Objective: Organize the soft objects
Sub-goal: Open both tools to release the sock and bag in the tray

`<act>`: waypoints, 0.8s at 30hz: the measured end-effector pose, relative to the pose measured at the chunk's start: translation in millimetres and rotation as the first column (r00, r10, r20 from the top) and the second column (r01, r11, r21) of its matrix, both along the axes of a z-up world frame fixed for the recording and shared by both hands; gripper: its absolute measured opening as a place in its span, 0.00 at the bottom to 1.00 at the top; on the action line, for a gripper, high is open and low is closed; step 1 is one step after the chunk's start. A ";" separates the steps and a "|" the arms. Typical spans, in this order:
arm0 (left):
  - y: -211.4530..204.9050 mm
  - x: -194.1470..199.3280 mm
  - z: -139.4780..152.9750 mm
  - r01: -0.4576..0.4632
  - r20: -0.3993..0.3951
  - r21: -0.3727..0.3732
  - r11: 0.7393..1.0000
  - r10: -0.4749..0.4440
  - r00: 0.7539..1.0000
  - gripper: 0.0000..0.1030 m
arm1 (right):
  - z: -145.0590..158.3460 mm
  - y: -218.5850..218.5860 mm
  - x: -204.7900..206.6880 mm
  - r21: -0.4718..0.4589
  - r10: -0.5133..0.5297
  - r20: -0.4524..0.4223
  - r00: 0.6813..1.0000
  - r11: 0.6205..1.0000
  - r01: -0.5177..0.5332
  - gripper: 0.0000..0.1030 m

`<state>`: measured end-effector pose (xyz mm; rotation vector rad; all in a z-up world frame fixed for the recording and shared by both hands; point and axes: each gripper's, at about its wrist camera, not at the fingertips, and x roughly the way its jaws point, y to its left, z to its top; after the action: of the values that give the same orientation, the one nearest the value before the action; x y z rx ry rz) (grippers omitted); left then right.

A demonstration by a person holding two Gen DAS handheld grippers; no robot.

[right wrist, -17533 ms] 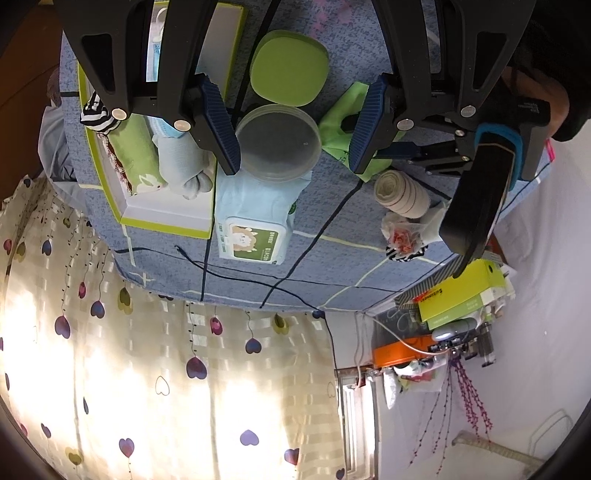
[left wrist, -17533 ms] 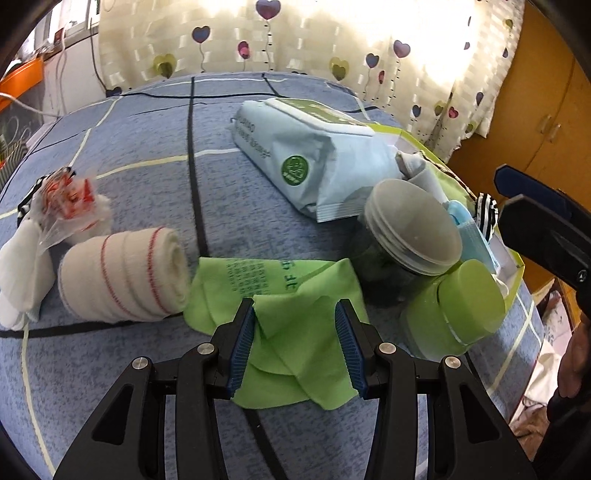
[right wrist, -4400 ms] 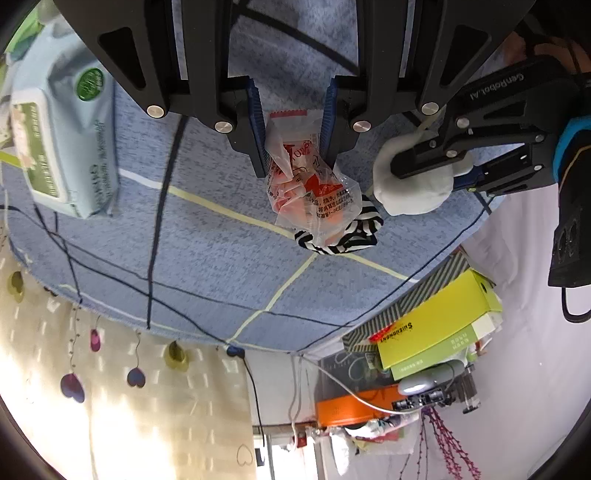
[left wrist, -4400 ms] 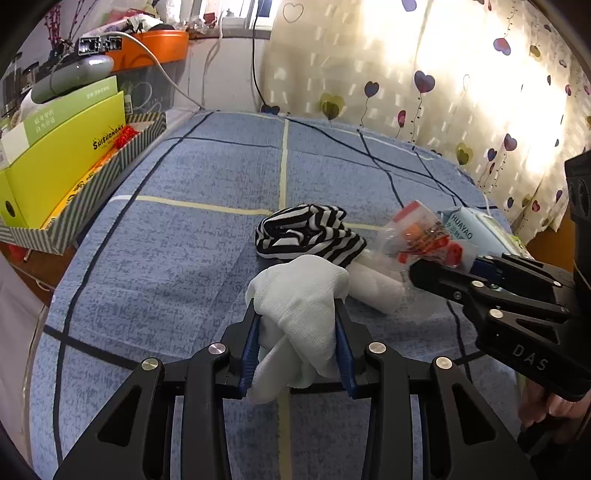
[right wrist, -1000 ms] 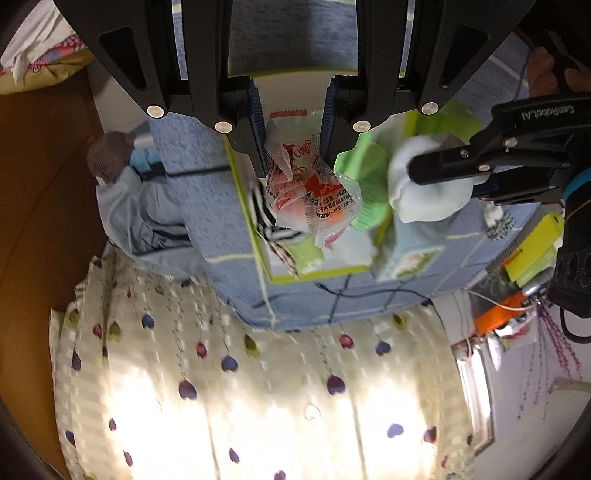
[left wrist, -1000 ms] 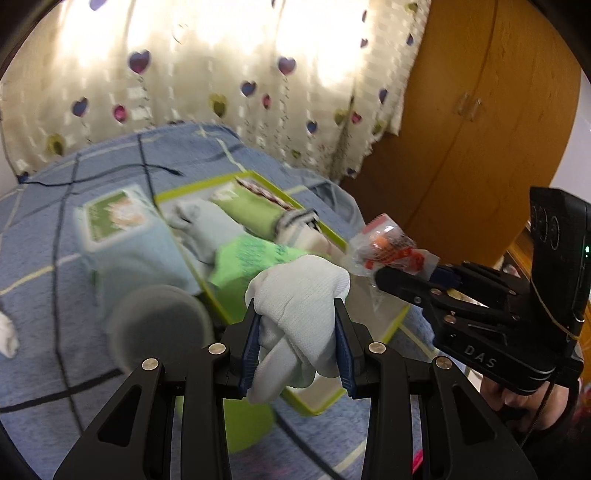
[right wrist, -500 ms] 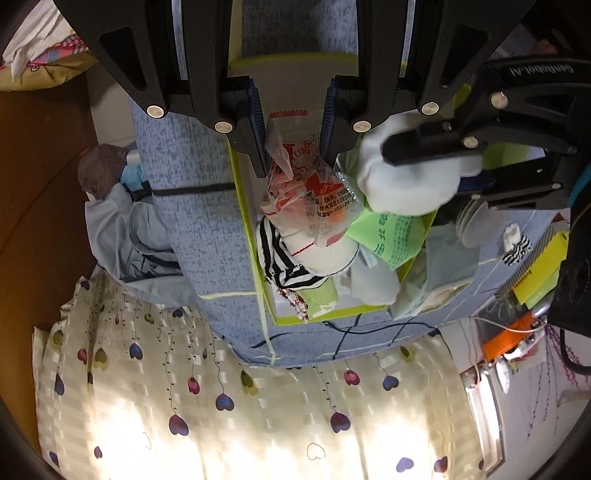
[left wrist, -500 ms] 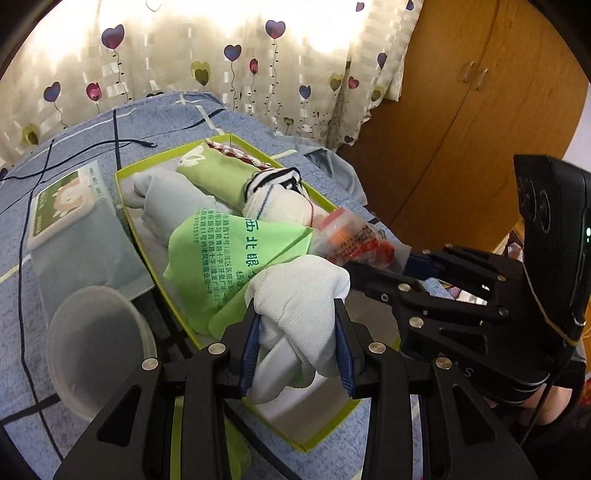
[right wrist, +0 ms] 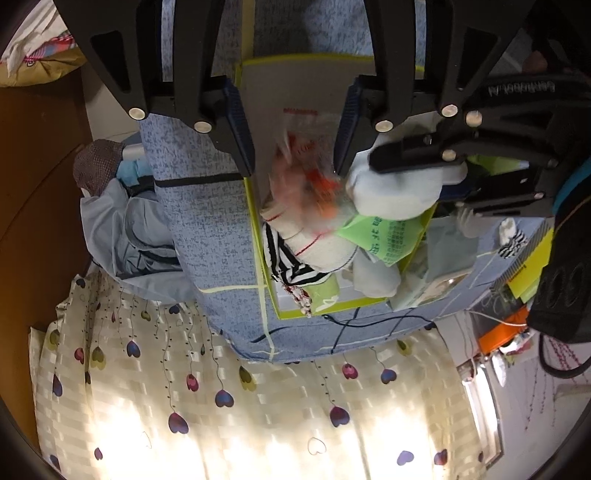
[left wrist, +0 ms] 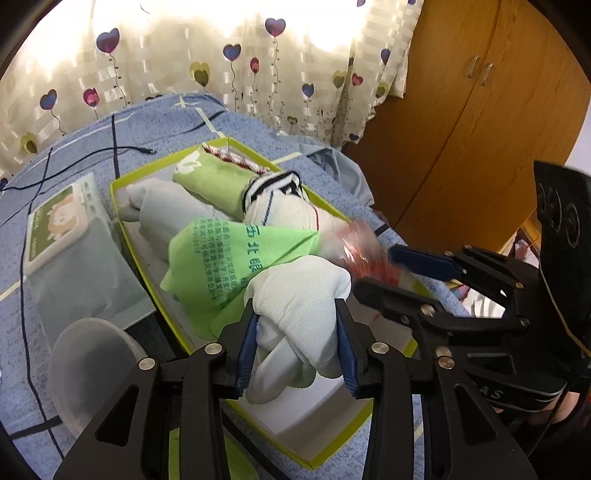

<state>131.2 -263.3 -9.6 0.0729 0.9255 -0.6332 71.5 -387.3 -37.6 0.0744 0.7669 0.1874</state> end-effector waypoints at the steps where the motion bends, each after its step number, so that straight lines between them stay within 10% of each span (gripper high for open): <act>1: 1.1 -0.4 1.6 -0.002 0.004 -0.006 1.000 0.003 1.000 0.40 | 1.9 0.7 -3.0 -0.003 0.001 0.007 1.000 1.000 -0.001 0.49; 24: 14.2 -16.6 18.1 0.034 0.052 -0.059 0.998 -0.031 0.998 0.55 | 21.8 -1.2 -27.2 -0.027 -0.046 0.064 0.997 0.999 0.048 0.56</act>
<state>114.6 -249.1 8.5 0.0503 0.8571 -0.6865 44.2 -388.5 -15.8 0.0595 0.7041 0.1337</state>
